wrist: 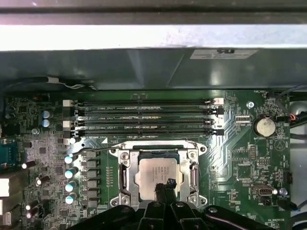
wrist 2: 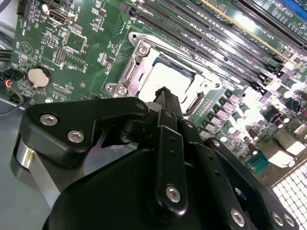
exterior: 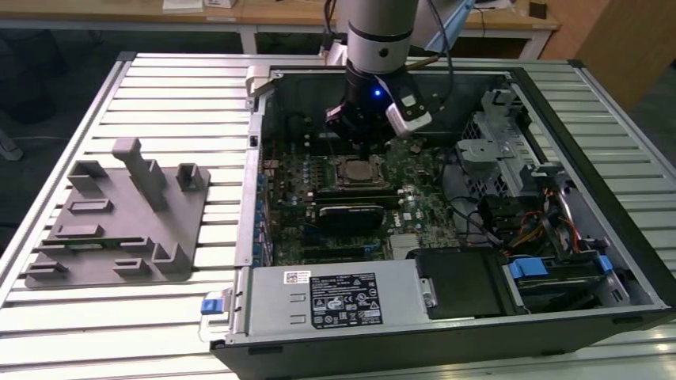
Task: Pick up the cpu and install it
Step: 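Close the cpu cover, then install the first cpu locking lever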
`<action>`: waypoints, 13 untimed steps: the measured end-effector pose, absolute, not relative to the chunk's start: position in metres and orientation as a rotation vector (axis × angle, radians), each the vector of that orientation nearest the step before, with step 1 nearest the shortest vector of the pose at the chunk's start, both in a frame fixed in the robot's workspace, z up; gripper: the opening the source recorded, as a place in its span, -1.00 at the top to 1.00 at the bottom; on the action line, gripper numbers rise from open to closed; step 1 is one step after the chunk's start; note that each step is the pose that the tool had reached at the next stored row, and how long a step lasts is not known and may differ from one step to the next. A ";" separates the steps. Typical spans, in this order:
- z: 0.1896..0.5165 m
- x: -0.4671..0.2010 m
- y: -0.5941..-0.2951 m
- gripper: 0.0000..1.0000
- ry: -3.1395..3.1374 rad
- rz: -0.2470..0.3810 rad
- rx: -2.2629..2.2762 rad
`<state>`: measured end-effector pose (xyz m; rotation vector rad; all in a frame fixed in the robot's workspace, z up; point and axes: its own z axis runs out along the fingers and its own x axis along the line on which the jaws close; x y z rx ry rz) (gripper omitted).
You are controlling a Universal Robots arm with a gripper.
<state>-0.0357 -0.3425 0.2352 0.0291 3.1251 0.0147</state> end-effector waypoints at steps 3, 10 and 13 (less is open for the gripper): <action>0.239 -0.036 -0.343 0.79 3.125 0.015 0.031; 0.245 -0.036 -0.342 0.79 3.125 0.015 0.033; 0.246 -0.036 -0.343 0.79 3.125 0.015 0.033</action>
